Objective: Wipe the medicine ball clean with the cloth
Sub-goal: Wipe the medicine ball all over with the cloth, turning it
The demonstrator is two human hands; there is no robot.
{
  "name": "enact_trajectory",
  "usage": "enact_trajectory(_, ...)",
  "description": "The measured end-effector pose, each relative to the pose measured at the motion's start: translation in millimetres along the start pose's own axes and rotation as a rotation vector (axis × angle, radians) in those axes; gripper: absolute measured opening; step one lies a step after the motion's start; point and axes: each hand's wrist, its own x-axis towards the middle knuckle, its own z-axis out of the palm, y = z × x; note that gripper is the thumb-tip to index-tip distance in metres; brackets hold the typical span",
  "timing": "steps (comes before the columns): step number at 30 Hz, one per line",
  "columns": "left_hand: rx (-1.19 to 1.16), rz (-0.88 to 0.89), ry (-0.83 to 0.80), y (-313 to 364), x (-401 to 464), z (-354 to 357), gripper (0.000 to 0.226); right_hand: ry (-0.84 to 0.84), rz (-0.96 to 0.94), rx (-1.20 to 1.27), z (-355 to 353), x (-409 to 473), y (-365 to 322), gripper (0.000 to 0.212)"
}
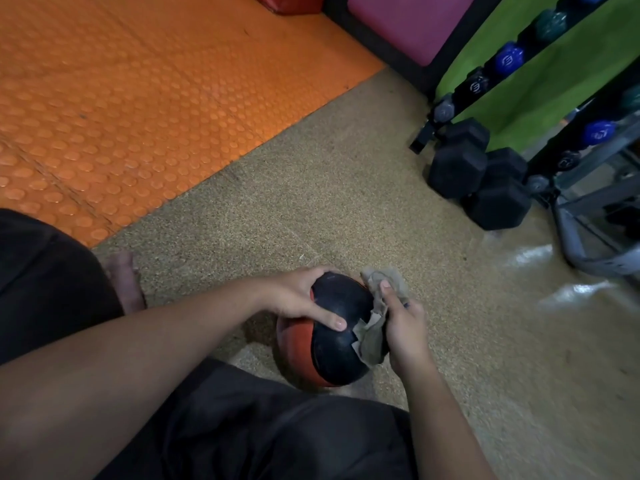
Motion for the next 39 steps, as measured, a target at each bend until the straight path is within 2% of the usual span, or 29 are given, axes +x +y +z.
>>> enact_trajectory(3,-0.032,-0.031,-0.016,-5,0,-8,0.094,0.012,0.047,0.039,-2,-5,3,0.029)
enact_trajectory(6,-0.027,-0.116,0.062,-6,0,-13,0.124,-0.020,0.106,0.124,-5,1,6,0.033)
enact_trajectory(7,-0.026,-0.141,0.096,-4,-1,-13,0.127,-0.036,0.130,0.148,-5,2,6,0.034)
enact_trajectory(9,-0.064,-0.210,0.121,1,-4,-9,0.110,-0.027,0.170,0.131,-6,1,9,0.031)
enact_trajectory(11,-0.159,-0.326,0.074,8,-9,-4,0.092,-0.010,0.180,0.099,-7,1,10,0.029)
enact_trajectory(15,-0.239,-0.361,0.036,14,-14,4,0.090,0.103,0.119,0.010,-2,-1,9,0.020)
enact_trajectory(17,-0.234,-0.341,0.075,16,-15,10,0.095,0.193,-0.109,-0.268,2,-3,12,0.015)
enact_trajectory(18,-0.209,-0.331,0.097,15,-16,14,0.094,0.166,-0.284,-0.436,7,-10,13,0.013)
enact_trajectory(20,-0.134,-0.313,0.131,10,-17,23,0.094,-0.039,-0.623,-0.751,18,-29,15,0.023)
enact_trajectory(22,-0.087,-0.280,0.118,4,-20,27,0.109,-0.214,-0.801,-0.875,13,-35,15,0.039)
enact_trajectory(23,-0.071,-0.264,0.108,4,-22,28,0.116,-0.219,-0.772,-0.832,3,-31,16,0.037)
enact_trajectory(25,-0.046,-0.246,0.100,5,-24,28,0.121,-0.026,-0.498,-0.613,-11,-21,7,0.018)
enact_trajectory(26,-0.042,-0.240,0.095,6,-22,29,0.123,0.078,-0.335,-0.547,-14,-17,5,0.013)
enact_trajectory(27,-0.046,-0.238,0.092,6,-20,30,0.125,0.117,-0.264,-0.555,-10,-18,4,0.015)
enact_trajectory(28,-0.048,-0.233,0.090,6,-19,31,0.128,0.100,-0.314,-0.582,-4,-25,4,0.019)
enact_trajectory(29,-0.040,-0.226,0.095,4,-17,31,0.130,0.056,-0.457,-0.645,7,-36,5,0.019)
enact_trajectory(31,-0.016,-0.195,0.111,-3,-14,32,0.123,-0.157,-0.779,-0.867,19,-62,14,0.037)
enact_trajectory(32,-0.004,-0.188,0.115,-7,-12,32,0.119,-0.238,-0.875,-0.932,13,-60,19,0.045)
enact_trajectory(33,-0.011,-0.190,0.111,-7,-11,33,0.119,-0.240,-0.869,-0.938,6,-51,17,0.047)
enact_trajectory(34,-0.031,-0.194,0.110,-7,-10,35,0.123,-0.184,-0.786,-0.880,-1,-41,16,0.042)
enact_trajectory(36,-0.047,-0.182,0.131,-6,-6,37,0.139,0.025,-0.564,-0.706,-11,-28,12,0.023)
enact_trajectory(37,-0.037,-0.175,0.145,-8,-3,39,0.143,0.085,-0.528,-0.710,-5,-30,9,0.017)
enact_trajectory(38,-0.025,-0.156,0.150,-10,-1,40,0.145,0.070,-0.573,-0.786,8,-40,7,0.018)
enact_trajectory(39,-0.006,-0.136,0.142,-14,2,39,0.143,-0.020,-0.668,-0.917,18,-55,8,0.025)
